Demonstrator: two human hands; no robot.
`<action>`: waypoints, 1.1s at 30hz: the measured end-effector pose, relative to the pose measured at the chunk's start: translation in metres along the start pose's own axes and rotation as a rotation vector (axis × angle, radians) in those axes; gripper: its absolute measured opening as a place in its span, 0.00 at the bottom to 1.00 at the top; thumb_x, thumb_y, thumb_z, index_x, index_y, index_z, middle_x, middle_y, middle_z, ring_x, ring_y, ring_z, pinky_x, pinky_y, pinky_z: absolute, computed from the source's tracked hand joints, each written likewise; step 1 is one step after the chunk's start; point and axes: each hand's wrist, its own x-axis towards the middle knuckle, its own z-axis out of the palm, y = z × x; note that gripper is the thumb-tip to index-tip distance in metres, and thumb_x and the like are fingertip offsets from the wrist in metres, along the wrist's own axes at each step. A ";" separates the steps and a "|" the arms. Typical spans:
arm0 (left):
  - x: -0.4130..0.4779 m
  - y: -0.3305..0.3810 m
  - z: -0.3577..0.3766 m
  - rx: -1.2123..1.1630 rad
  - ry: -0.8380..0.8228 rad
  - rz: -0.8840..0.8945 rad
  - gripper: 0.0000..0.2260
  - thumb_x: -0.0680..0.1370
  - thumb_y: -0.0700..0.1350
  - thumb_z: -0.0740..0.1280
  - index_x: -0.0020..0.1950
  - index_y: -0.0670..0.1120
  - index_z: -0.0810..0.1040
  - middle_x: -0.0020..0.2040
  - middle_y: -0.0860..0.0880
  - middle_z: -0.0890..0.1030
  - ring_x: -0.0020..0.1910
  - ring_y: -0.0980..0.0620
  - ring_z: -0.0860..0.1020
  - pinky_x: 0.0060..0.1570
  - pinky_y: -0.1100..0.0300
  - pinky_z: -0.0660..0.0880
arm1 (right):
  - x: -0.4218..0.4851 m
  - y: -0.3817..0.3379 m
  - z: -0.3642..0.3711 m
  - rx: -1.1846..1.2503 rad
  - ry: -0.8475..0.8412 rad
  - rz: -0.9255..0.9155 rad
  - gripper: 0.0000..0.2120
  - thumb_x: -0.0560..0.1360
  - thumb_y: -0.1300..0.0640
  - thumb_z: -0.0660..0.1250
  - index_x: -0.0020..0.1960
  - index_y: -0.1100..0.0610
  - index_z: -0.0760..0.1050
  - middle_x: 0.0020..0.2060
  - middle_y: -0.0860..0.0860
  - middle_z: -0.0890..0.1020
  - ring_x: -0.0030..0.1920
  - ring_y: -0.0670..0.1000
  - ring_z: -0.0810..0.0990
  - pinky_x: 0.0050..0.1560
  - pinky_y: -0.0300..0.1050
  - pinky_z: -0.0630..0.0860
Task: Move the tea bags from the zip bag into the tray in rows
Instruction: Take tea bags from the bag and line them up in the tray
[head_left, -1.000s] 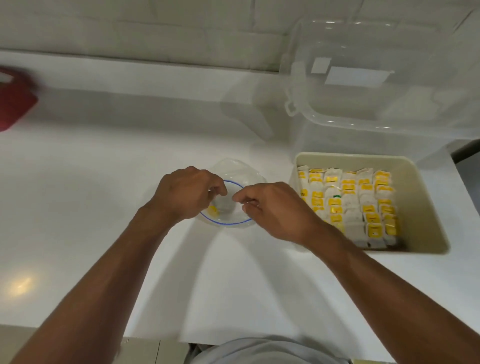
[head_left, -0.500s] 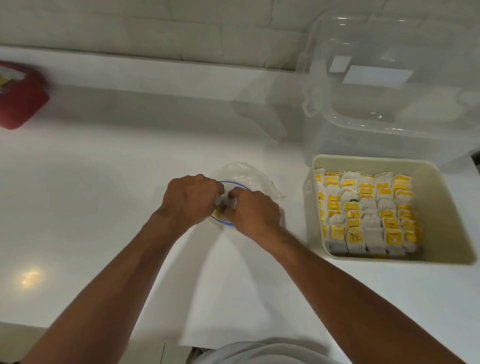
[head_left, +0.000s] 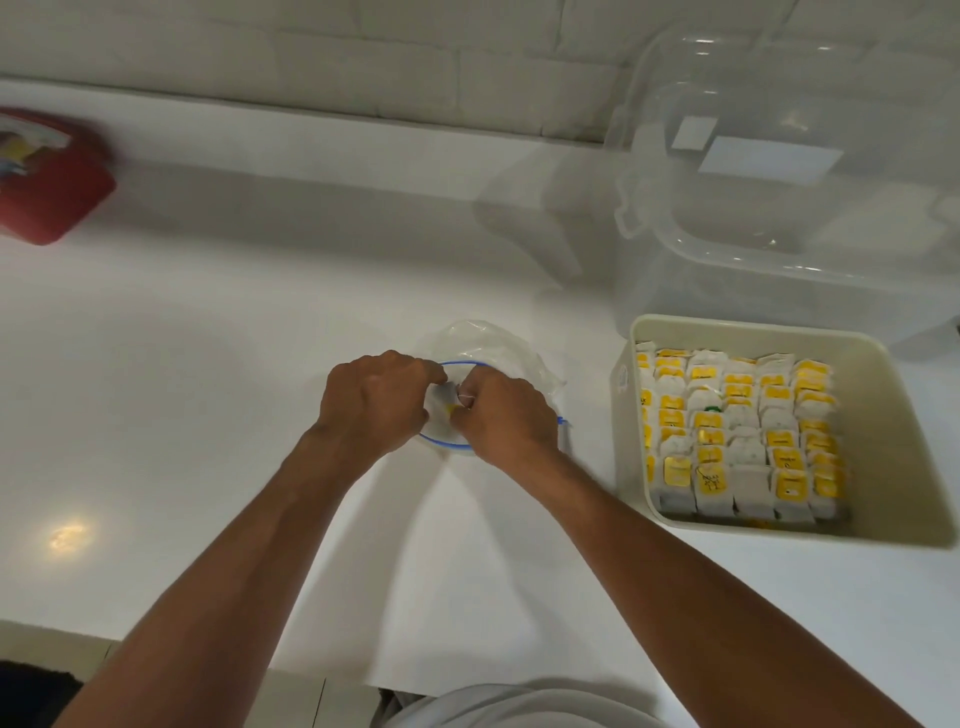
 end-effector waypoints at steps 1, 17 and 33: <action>0.000 0.000 -0.001 -0.006 0.004 -0.002 0.22 0.74 0.50 0.67 0.66 0.66 0.73 0.59 0.56 0.80 0.55 0.50 0.79 0.43 0.61 0.68 | -0.001 0.002 -0.002 0.039 -0.012 -0.007 0.06 0.76 0.50 0.65 0.51 0.47 0.77 0.49 0.48 0.83 0.51 0.55 0.80 0.44 0.44 0.71; 0.008 -0.003 -0.025 -0.520 0.036 0.071 0.09 0.71 0.53 0.75 0.50 0.61 0.81 0.40 0.63 0.81 0.44 0.59 0.78 0.42 0.59 0.72 | -0.024 0.040 -0.085 0.400 0.036 -0.175 0.05 0.72 0.53 0.75 0.48 0.48 0.83 0.32 0.40 0.82 0.34 0.40 0.79 0.41 0.40 0.75; 0.006 0.058 -0.039 -1.074 -0.220 0.272 0.13 0.69 0.53 0.79 0.43 0.46 0.83 0.40 0.45 0.81 0.35 0.56 0.74 0.42 0.59 0.70 | -0.033 0.063 -0.129 0.443 0.045 -0.169 0.05 0.70 0.55 0.77 0.45 0.50 0.83 0.34 0.47 0.84 0.34 0.42 0.81 0.37 0.34 0.73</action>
